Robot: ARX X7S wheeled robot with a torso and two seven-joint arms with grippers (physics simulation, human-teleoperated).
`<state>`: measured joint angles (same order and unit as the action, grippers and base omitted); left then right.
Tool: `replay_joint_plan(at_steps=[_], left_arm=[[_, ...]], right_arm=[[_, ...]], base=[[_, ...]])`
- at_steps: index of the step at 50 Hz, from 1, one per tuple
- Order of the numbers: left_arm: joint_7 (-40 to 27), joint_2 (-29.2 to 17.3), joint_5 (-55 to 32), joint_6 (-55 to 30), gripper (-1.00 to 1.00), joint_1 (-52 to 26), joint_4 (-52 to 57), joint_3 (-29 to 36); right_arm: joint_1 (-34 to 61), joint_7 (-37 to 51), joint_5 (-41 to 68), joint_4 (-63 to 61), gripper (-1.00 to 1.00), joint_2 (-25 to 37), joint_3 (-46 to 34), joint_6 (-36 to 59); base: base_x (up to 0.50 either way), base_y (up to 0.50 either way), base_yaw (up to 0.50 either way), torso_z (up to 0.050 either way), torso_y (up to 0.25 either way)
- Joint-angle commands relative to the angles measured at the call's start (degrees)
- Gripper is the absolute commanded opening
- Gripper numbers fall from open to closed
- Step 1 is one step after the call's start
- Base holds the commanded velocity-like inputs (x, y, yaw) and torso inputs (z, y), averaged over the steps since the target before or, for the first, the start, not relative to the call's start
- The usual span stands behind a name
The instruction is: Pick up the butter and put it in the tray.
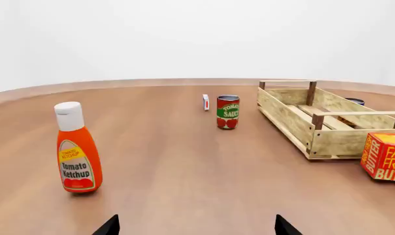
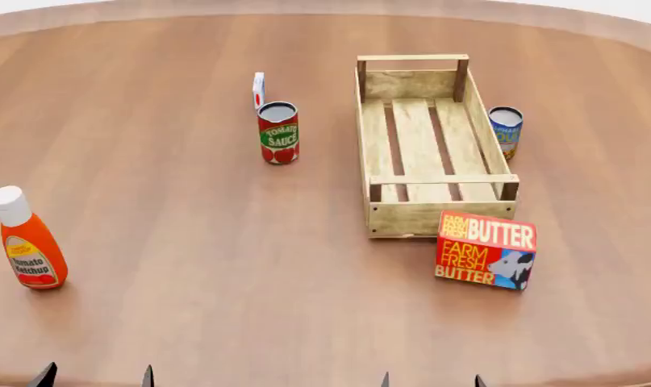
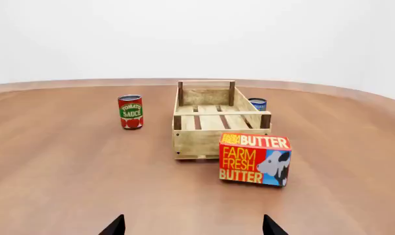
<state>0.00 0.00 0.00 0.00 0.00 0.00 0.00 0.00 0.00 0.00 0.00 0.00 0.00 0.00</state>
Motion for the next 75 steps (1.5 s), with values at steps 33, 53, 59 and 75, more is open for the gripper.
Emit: replay_joint_plan(at_steps=[33,53,59,75], left_arm=[[-6.64,-4.9,-3.27,-0.3,1.0,-0.32,0.55,5.8],[-7.99,-6.16,-4.52,-0.56,1.0,-0.43,0.8,7.34],[-8.46,-6.5,-4.69,-0.71,1.0,-0.47,1.08,7.73],[-9.54,-7.28,-5.03,-0.32,1.0,-0.43,1.16,8.66]], right_arm=[[0.76,5.56,4.66,-0.18,1.0,4.77,-5.92,0.98],[1.02,6.03,6.62,0.44,1.0,5.99,-7.77,0.82],[1.14,6.97,6.22,0.26,1.0,6.34,-8.31,1.39],[1.06,8.07,6.53,-0.34,1.0,7.15,-9.33,1.24]], base=[[0.0,-0.28,0.0,0.0,0.0],[0.01,-0.28,0.0,0.0,0.0],[0.5,0.0,0.0,0.0,0.0],[0.5,0.0,0.0,0.0,0.0]])
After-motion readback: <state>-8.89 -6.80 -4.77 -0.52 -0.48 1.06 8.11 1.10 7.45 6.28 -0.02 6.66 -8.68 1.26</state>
